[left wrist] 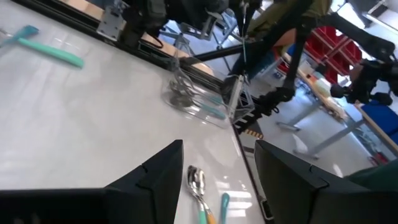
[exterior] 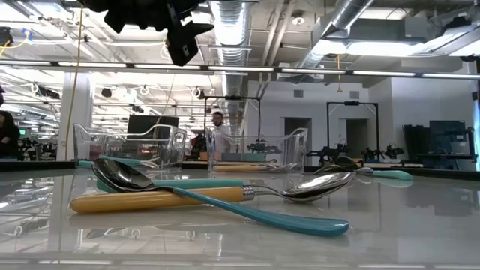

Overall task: Sort silverware by color (type)
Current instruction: Put the blue spoon into the bottom transparent bin

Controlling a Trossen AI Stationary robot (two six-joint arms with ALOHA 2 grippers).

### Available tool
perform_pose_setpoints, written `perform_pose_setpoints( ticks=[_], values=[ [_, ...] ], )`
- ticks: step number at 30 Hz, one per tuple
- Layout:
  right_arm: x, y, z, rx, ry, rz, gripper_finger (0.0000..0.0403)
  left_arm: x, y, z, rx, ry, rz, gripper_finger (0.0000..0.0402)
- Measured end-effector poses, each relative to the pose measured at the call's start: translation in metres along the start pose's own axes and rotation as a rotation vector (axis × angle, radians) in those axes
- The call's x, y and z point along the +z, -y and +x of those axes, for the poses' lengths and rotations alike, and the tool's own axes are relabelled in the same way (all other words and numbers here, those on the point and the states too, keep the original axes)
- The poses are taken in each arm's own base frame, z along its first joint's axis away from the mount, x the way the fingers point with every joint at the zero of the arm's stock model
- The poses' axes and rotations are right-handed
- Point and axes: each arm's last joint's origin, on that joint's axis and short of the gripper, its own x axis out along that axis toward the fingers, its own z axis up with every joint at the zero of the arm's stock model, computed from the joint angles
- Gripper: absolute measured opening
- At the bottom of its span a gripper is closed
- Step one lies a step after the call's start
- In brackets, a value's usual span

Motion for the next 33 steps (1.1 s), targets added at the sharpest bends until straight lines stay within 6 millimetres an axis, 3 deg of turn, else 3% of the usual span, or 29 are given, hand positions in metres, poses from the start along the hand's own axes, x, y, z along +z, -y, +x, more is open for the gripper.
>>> perform_pose_setpoints(
  ticks=[4,8,13,18,24,28,33],
  values=[
    [-0.005,0.009,0.005,-0.139,0.007,-0.006,0.0025,0.001,-0.002,-0.001,0.034,0.015,0.006,0.0183],
    [0.002,0.009,0.011,-0.15,0.027,-0.012,0.0025,0.001,-0.002,-0.001,0.045,0.02,0.004,0.0183],
    [0.009,0.011,0.03,-0.166,-0.075,-0.028,0.0032,0.0,-0.003,-0.001,0.049,0.009,-0.018,0.0183],
    [0.013,0.014,0.037,-0.236,-0.107,0.016,0.0109,-0.003,-0.002,0.0,0.034,-0.018,-0.059,0.0183],
    [0.018,0.015,0.032,-0.204,-0.171,0.04,0.0212,-0.012,0.001,0.004,0.034,-0.084,-0.093,0.0183],
    [0.02,0.013,0.018,-0.135,-0.174,0.089,0.0249,-0.029,0.007,0.007,-0.004,-0.243,-0.123,0.0183],
    [0.025,0.0,-0.005,0.008,-0.019,0.141,0.0252,-0.074,0.027,0.009,0.026,-0.605,-0.133,0.0183]
  ],
)
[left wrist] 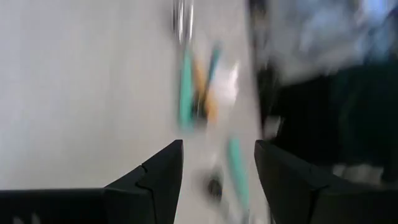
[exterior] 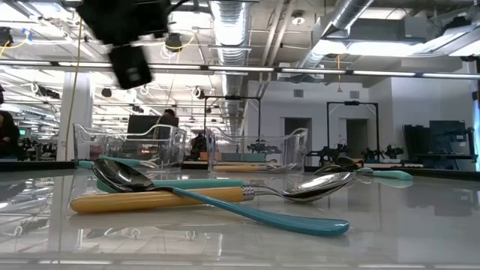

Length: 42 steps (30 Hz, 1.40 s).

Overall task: Sort silverware by color (type)
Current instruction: Put the blue spoon into the bottom transparent bin

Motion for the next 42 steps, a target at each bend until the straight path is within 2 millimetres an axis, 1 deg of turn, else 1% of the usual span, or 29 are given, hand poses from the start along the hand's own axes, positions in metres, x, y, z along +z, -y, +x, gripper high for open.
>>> perform_pose_setpoints(
  ticks=[2,4,8,11,13,15,19,21,26,31,37,42],
  values=[
    [0.002,-0.007,-0.007,0.051,0.118,-0.052,0.0249,-0.016,0.009,0.01,0.063,-0.127,0.026,0.0183],
    [0.005,-0.013,-0.011,0.087,0.253,-0.137,0.0247,-0.03,0.016,0.022,0.111,-0.21,0.058,0.0183],
    [0.013,-0.021,-0.013,0.097,0.477,-0.293,0.0245,-0.054,0.036,0.042,0.141,-0.318,0.09,0.0183],
    [0.02,-0.025,-0.011,0.057,0.549,-0.374,0.0245,-0.069,0.053,0.054,0.175,-0.348,0.125,0.0183],
    [0.024,-0.025,-0.009,0.023,0.559,-0.425,0.0245,-0.077,0.066,0.061,0.197,-0.329,0.143,0.0183],
    [0.029,-0.026,-0.008,-0.01,0.57,-0.475,0.0245,-0.083,0.079,0.067,0.221,-0.264,0.133,0.0183],
    [0.036,-0.025,-0.008,-0.062,0.59,-0.562,0.0244,-0.097,0.101,0.084,0.277,-0.14,0.026,0.0183],
    [0.041,-0.025,-0.009,-0.085,0.602,-0.588,0.0244,-0.105,0.108,0.095,0.309,-0.11,-0.038,0.0183],
    [0.048,-0.022,-0.012,-0.148,0.618,-0.679,0.0244,-0.124,0.114,0.124,0.392,-0.047,-0.156,0.0183],
    [0.056,-0.018,-0.016,-0.21,0.627,-0.729,0.0244,-0.133,0.116,0.148,0.475,-0.005,-0.187,0.0183],
    [0.063,-0.013,-0.02,-0.252,0.637,-0.712,0.0244,-0.149,0.117,0.17,0.545,-0.031,-0.188,0.0183],
    [0.068,-0.01,-0.023,-0.265,0.646,-0.682,0.0244,-0.162,0.116,0.181,0.606,-0.02,-0.211,0.0175]
  ],
)
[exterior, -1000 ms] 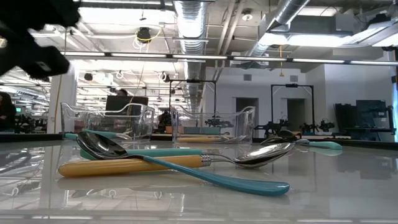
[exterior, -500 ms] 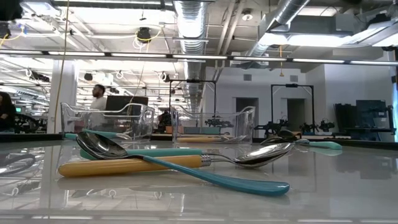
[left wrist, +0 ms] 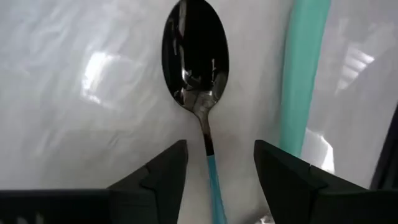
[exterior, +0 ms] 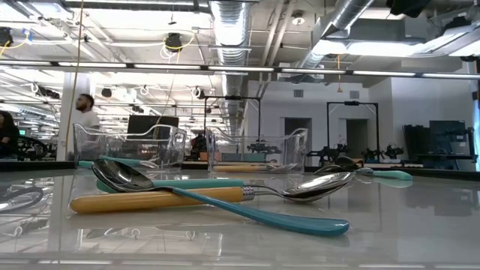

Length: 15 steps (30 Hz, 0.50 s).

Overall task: Sort silverware by color (type)
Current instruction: Put the blue spoon into the bottom transparent bin

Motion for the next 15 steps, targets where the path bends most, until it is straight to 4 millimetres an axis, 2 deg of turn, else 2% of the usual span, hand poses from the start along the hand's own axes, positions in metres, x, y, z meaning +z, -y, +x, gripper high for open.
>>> perform_pose_setpoints(
  ticks=[3,8,9,13,15],
  values=[
    [0.001,0.002,0.0,-0.006,0.002,0.01,0.0244,-0.005,-0.002,0.001,0.04,0.007,0.005,0.014],
    [0.003,0.005,0.001,-0.015,0.006,0.024,0.0244,-0.007,-0.007,0.001,0.086,0.002,0.061,0.0026],
    [0.003,0.005,0.001,-0.017,0.007,0.027,0.0244,-0.007,-0.007,0.001,0.087,0.002,0.081,0.0014],
    [0.004,0.007,0.001,-0.024,0.011,0.04,0.0244,0.004,-0.01,-0.01,0.074,0.043,0.117,0.0004],
    [0.005,0.008,0.001,-0.028,0.014,0.046,0.0244,0.014,-0.022,-0.021,0.146,0.093,0.141,0.0003]
  ],
)
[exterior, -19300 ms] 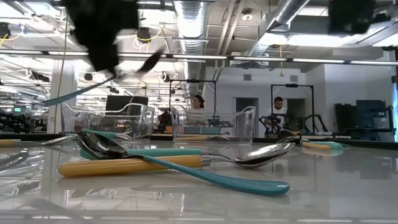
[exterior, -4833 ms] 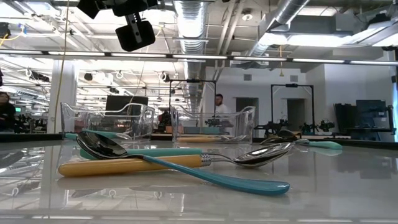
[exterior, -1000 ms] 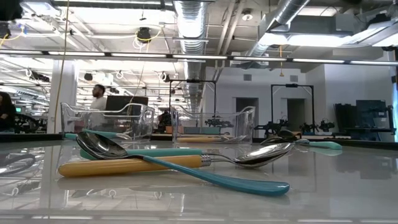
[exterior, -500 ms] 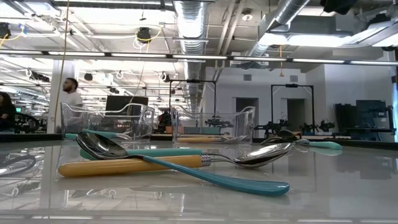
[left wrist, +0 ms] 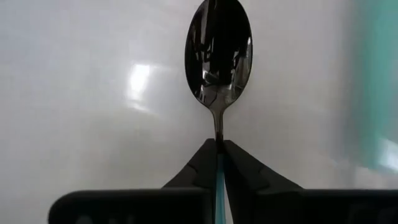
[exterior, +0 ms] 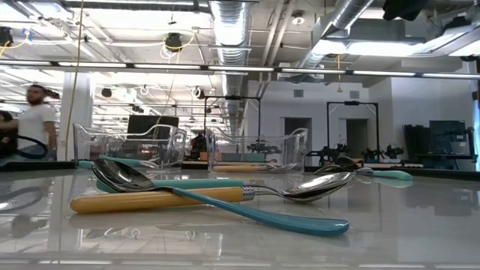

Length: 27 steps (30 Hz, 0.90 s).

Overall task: Sort silverware by color (type)
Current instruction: Put the blue spoon into the bottom transparent bin

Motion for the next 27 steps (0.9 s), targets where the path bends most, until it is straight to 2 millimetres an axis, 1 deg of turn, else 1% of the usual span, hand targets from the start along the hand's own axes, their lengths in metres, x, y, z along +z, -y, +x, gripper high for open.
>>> perform_pose_setpoints(
  ticks=[3,5,9,12,16,19,21,24,27],
  values=[
    [0.002,0.001,0.0,0.001,0.016,0.01,0.0244,0.024,-0.018,-0.023,0.017,0.109,-0.027,0.0002],
    [0.005,0.002,0.0,0.004,0.034,0.03,0.0244,0.036,-0.037,-0.034,0.069,0.15,-0.009,0.0001],
    [0.012,0.001,0.005,0.014,0.077,0.114,0.0244,0.069,-0.068,-0.058,0.067,0.293,-0.06,0.0001],
    [0.02,-0.002,0.015,0.018,0.099,0.149,0.0244,0.09,-0.091,-0.072,0.067,0.382,-0.094,0.0001],
    [0.034,-0.007,0.04,0.01,0.139,0.217,0.0244,0.117,-0.116,-0.088,0.048,0.54,-0.177,0.0],
    [0.053,-0.009,0.063,0.031,0.232,0.279,0.0244,0.138,-0.127,-0.092,0.011,0.634,-0.205,0.0],
    [0.069,-0.009,0.077,0.068,0.325,0.309,0.0244,0.152,-0.131,-0.091,-0.031,0.679,-0.234,0.0],
    [0.09,-0.004,0.092,0.115,0.459,0.353,0.0244,0.171,-0.135,-0.082,-0.086,0.706,-0.281,0.0],
    [0.106,0.006,0.104,0.131,0.553,0.396,0.0244,0.185,-0.138,-0.069,-0.122,0.72,-0.31,0.0]
  ],
)
